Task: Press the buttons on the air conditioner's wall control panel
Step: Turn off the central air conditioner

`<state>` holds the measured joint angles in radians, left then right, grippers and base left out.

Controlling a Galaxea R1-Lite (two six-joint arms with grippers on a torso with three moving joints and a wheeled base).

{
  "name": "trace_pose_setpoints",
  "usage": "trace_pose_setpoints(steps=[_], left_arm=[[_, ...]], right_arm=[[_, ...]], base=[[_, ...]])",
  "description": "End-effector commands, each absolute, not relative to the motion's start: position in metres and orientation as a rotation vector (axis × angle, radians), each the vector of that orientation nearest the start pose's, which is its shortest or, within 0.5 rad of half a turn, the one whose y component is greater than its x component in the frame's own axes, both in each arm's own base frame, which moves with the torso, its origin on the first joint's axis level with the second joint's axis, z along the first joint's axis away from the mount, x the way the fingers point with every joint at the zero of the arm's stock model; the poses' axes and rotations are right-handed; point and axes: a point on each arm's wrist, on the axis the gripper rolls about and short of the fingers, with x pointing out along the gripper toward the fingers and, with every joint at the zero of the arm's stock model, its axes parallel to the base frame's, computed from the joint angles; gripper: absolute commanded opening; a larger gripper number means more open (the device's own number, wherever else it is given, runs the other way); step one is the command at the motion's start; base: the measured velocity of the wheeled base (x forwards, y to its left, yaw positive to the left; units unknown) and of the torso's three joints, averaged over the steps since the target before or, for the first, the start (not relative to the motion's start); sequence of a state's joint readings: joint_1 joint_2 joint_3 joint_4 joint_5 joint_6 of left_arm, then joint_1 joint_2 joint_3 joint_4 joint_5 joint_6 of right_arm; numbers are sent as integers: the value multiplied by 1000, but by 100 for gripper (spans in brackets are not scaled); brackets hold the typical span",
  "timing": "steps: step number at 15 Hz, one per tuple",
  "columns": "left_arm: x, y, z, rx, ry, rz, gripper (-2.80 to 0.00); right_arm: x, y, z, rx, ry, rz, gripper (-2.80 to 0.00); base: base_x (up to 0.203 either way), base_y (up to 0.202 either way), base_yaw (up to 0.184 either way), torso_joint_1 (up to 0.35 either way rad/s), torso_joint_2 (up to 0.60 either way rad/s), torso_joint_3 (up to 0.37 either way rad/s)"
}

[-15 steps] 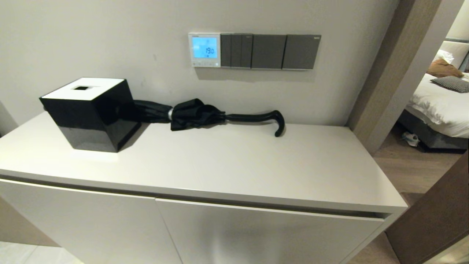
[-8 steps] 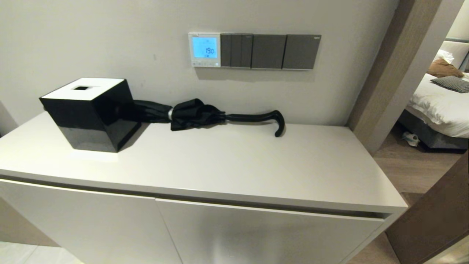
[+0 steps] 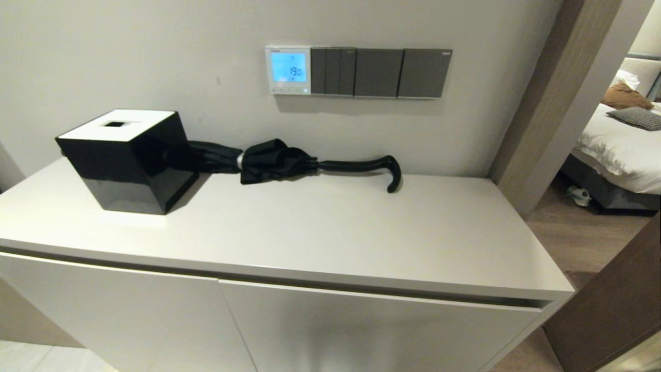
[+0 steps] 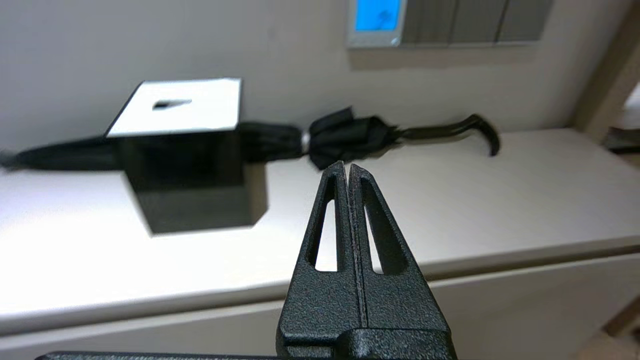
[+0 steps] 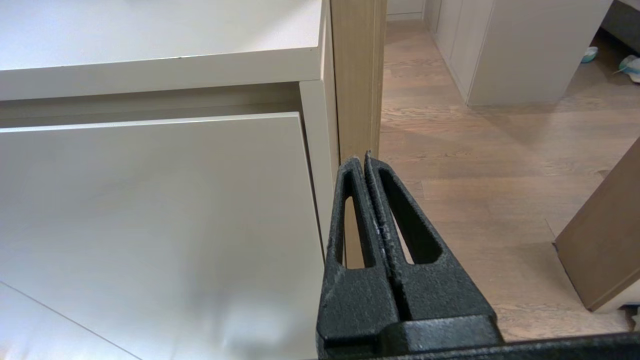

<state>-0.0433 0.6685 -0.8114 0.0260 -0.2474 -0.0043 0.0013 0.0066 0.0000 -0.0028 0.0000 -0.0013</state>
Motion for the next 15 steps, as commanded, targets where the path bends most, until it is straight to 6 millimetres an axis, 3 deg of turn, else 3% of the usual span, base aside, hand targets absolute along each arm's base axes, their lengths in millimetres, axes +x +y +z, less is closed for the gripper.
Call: trace_pose_setpoints(steps=[1,3,6,12,15], left_arm=[[82,-13,327,-2,-35,-349,-280],[110,-21,346,-9,-2,-415,-280],[155,-43,351,-19,88,-508,-280],[248,-94,328,-68,245,-575,-280],[278,-120,334,-71,201,-588,-280]], right_arm=[[-22,0,75,-2,6,2,-280],[-22,0,75,-2,6,2,-280],[-22,0,75,-2,6,2,-280],[-22,0,75,-2,6,2,-280],[-22,0,75,-2,6,2,-280]], base=[[0,0,0,0,0,0],[0,0,0,0,0,0],[0,0,0,0,0,0],[0,0,0,0,0,0],[0,0,0,0,0,0]])
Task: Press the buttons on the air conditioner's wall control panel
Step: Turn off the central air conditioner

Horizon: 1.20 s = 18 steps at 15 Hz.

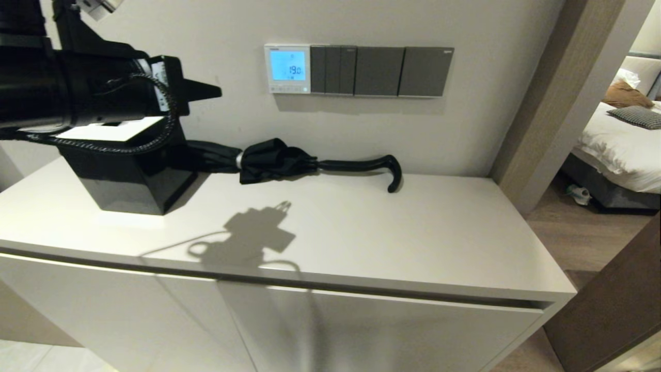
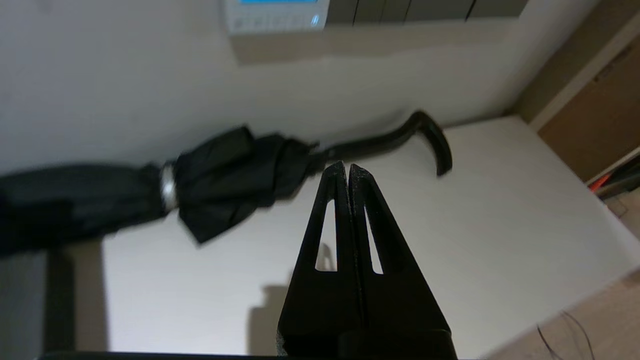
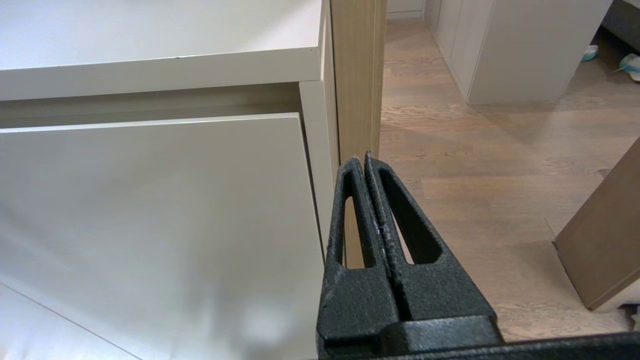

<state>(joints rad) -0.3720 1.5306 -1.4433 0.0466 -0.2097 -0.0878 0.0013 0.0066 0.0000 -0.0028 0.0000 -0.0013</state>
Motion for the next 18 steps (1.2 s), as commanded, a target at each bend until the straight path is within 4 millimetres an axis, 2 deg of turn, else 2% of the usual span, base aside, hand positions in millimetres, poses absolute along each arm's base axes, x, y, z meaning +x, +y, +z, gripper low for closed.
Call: trace_pose_setpoints(steps=[1,4,9,18], left_arm=[[287,-131,335,-76,196,-592,-280],[301,-160,330,-78,196,-602,-280],[332,-187,314,-76,131,-460,-280],[339,-215,307,-127,68,-432,-280]], right_arm=[[-22,0,75,-2,6,2,-280],[-22,0,75,-2,6,2,-280],[-22,0,75,-2,6,2,-280],[-22,0,75,-2,6,2,-280]], base=[[0,0,0,0,0,0],[0,0,0,0,0,0],[0,0,0,0,0,0],[0,0,0,0,0,0]])
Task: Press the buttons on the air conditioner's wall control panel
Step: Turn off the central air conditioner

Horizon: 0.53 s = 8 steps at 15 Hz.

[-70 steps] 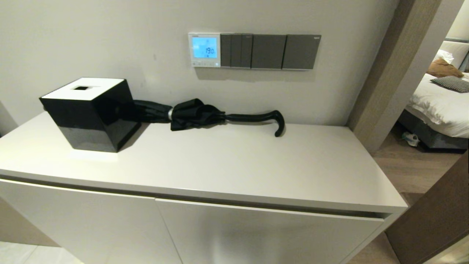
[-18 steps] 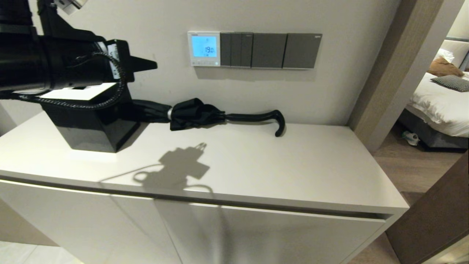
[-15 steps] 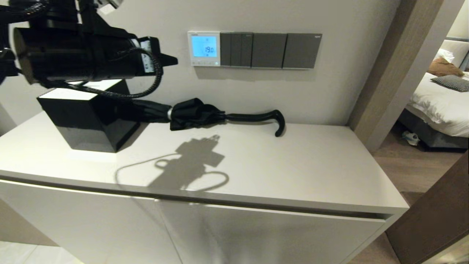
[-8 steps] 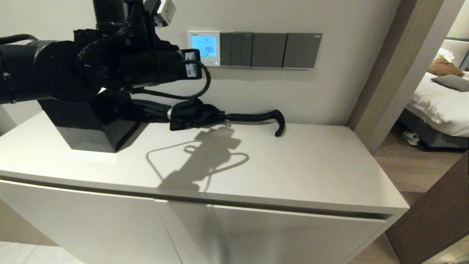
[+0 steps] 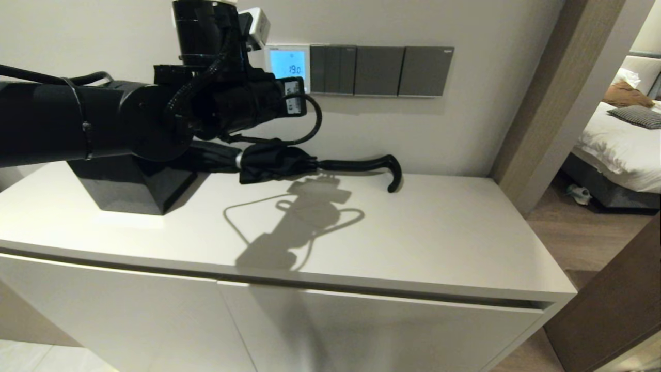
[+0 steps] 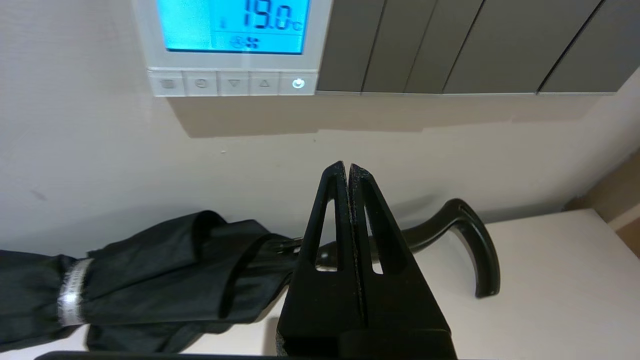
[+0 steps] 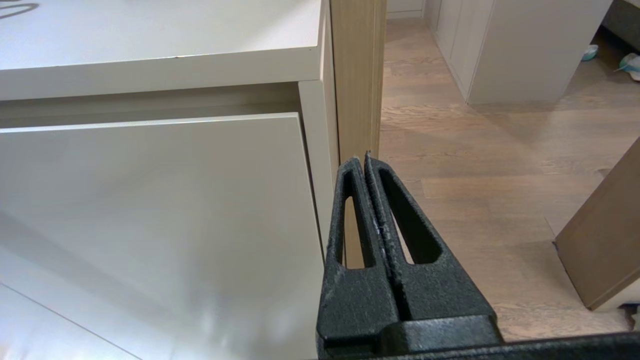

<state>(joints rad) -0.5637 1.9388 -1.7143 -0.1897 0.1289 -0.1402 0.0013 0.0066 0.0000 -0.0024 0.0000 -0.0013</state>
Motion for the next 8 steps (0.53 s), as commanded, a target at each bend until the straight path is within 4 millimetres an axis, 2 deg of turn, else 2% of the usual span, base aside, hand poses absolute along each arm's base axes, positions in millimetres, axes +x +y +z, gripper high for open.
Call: trace_pose_setpoints(steps=[1,8], left_arm=[[341,-217,305,-136,68,-428,-280],[355,-234,304,-216,45,-366,-280]], right_arm=[[-22,0,75,-2,6,2,-280],[-22,0,75,-2,6,2,-280]], base=[[0,0,0,0,0,0],[0,0,0,0,0,0]])
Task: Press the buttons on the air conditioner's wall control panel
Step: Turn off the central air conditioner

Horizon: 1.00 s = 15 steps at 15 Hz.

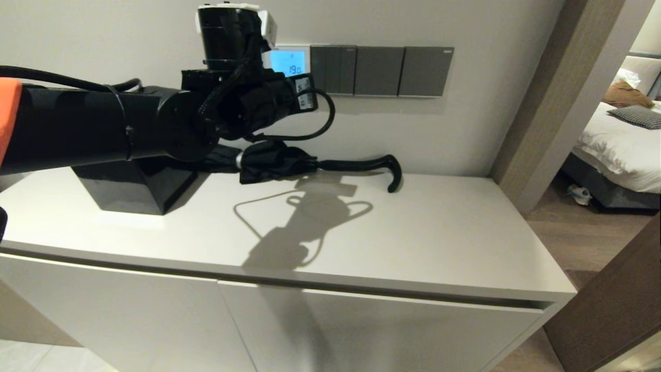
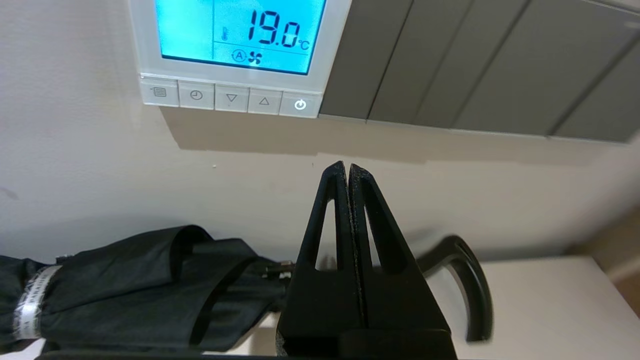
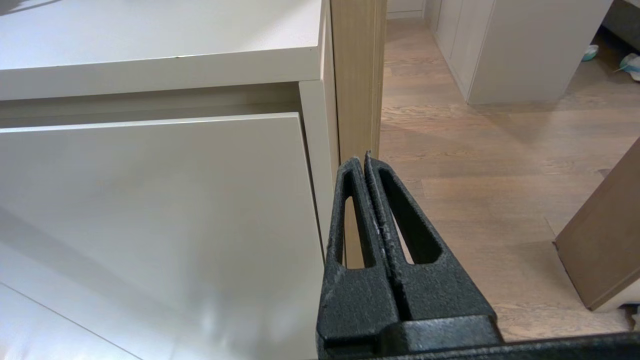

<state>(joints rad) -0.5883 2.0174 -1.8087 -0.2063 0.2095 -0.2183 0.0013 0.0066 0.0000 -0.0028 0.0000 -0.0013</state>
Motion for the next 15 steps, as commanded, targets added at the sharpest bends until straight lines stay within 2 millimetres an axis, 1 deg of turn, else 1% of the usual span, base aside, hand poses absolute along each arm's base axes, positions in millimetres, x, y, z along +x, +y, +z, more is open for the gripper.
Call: trace_pose_setpoints(steps=[1,3,15], left_arm=[[357,-238,301,-217,45,-350,-280],[362,-244,296,-215,47,-332,-280],[371,-245,296,-237,44,-327,-280]], right_arm=[[-22,0,75,-2,6,1,-280],[-22,0,75,-2,6,2,-280],[-22,0,75,-2,6,2,-280]], base=[[0,0,0,0,0,0],[0,0,0,0,0,0],[0,0,0,0,0,0]])
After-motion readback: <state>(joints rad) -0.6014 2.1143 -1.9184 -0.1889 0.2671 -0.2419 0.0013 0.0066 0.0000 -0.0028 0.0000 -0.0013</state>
